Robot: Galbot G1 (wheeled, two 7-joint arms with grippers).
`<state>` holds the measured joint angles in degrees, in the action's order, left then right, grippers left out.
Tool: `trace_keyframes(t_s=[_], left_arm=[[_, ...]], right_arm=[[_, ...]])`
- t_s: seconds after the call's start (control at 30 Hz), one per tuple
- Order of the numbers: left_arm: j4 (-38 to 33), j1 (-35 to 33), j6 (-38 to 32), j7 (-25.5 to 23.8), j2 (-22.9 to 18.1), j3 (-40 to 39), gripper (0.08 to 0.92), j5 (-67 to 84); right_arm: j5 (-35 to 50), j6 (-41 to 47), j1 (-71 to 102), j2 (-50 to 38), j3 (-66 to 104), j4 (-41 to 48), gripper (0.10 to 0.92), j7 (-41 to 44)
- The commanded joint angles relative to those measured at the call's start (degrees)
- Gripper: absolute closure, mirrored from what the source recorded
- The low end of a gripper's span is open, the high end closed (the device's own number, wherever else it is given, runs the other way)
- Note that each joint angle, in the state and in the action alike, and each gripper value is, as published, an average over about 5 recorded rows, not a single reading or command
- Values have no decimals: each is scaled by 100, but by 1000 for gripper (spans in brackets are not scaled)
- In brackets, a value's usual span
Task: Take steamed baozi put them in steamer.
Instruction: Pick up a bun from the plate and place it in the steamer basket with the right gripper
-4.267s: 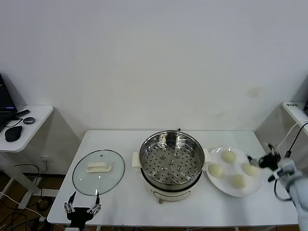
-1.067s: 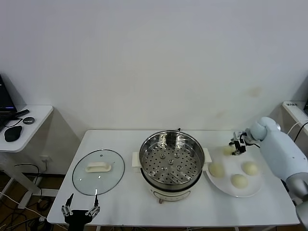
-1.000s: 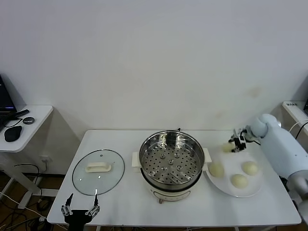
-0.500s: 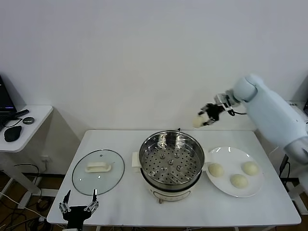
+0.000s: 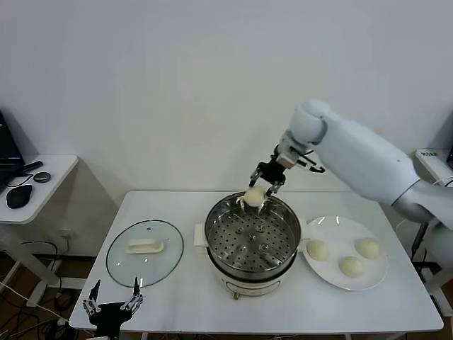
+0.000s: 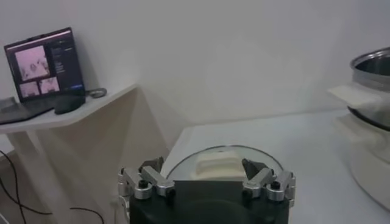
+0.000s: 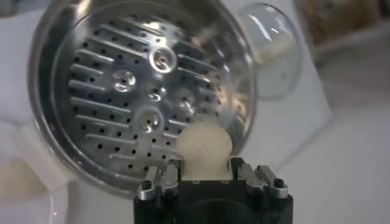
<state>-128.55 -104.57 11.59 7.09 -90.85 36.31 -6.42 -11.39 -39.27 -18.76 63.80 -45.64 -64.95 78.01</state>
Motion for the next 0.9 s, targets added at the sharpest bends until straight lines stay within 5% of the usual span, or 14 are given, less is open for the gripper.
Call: trace_keyframes(t_s=[0.03, 0.9], left_arm=[[-66, -17, 9, 15, -8, -2, 177, 55], [45, -26, 40, 26, -21, 47, 177, 175]], right_arm=[[-1118, -816, -67, 373, -396, -234, 543, 20], [-1709, -759, 585, 1289, 70, 1223, 539, -370]])
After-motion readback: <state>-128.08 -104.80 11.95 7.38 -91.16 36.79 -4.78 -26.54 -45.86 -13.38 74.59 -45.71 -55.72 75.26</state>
